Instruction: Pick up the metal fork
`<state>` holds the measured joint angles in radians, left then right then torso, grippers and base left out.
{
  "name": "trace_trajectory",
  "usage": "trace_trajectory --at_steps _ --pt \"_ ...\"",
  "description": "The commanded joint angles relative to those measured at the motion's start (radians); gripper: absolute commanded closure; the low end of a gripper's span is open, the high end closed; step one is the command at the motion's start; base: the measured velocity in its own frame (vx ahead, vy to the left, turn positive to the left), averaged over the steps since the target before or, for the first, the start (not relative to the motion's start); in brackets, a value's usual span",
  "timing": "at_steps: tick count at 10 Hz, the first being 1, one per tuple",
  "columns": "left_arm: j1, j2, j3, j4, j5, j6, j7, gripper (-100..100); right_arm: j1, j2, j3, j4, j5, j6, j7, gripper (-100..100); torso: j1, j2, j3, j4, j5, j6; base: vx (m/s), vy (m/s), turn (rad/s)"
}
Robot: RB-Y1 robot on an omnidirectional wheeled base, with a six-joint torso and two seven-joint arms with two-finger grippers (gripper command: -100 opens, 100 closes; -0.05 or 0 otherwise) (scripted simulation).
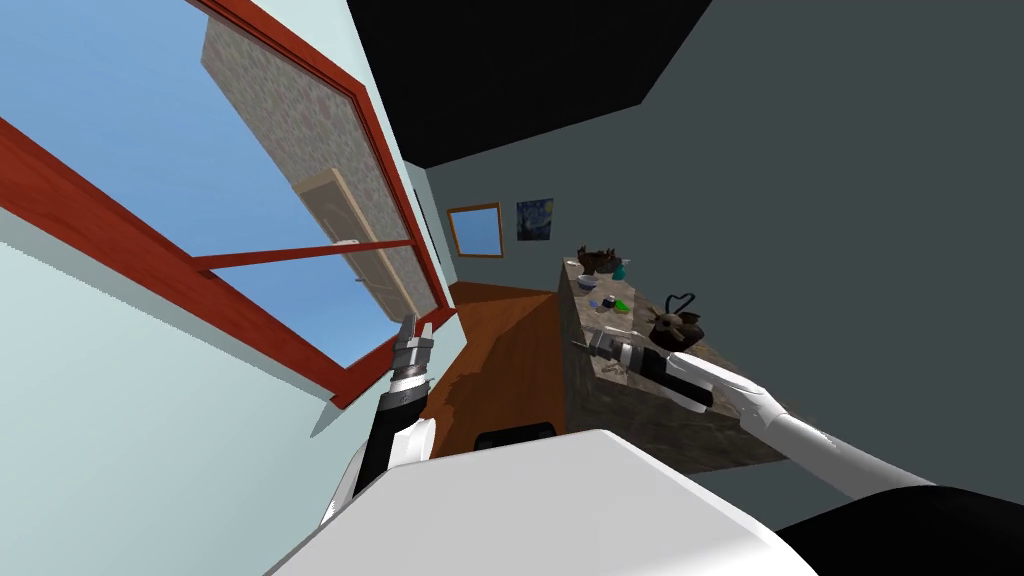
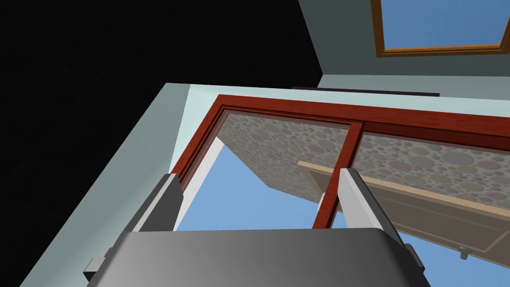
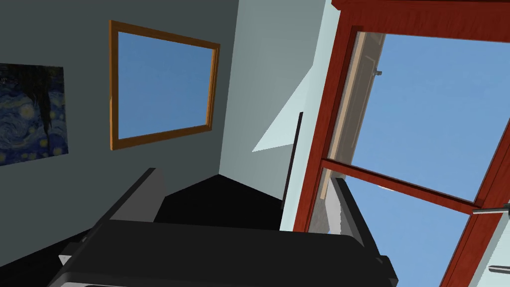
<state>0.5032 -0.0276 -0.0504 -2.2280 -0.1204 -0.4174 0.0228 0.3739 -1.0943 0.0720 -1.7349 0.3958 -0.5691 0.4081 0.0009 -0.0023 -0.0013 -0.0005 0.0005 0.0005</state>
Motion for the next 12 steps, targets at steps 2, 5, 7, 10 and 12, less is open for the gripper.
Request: trace_trajectory --at_steps 2,5,7,10,12 --pt "0.0 0.0 0.0 0.0 0.0 0.0 0.0 0 -0.009 -0.074 0.036 0.064 0.03 -0.003 0.012 -100 0.0 0.001 0.0 0.0 0.0 0.0 0.052 0.026 0.065" --pt "0.0 0.0 0.0 0.0 0.0 0.0 0.0 0 -0.013 -0.132 0.059 0.11 0.05 -0.007 0.019 -100 0.0 0.0 0.0 0.0 0.0 0.0 0.062 0.019 0.058" --pt "0.0 0.0 0.0 0.0 0.0 0.0 0.0 0 -0.017 -0.176 0.084 0.154 0.069 -0.011 0.026 -100 -0.001 0.0 0.0 0.0 0.0 0.0 0.055 -0.001 0.061" --pt "0.0 0.0 0.0 0.0 0.0 0.0 0.0 0 -0.023 -0.258 0.136 0.236 0.106 -0.016 0.037 -100 -0.002 0.0 0.0 0.0 -0.001 0.001 0.063 -0.01 0.058" --pt "0.0 0.0 0.0 0.0 0.0 0.0 0.0 0 -0.024 -0.295 0.164 0.273 0.124 -0.018 0.041 -100 -0.003 -0.002 -0.001 0.0 -0.001 0.0 0.099 -0.026 0.065"
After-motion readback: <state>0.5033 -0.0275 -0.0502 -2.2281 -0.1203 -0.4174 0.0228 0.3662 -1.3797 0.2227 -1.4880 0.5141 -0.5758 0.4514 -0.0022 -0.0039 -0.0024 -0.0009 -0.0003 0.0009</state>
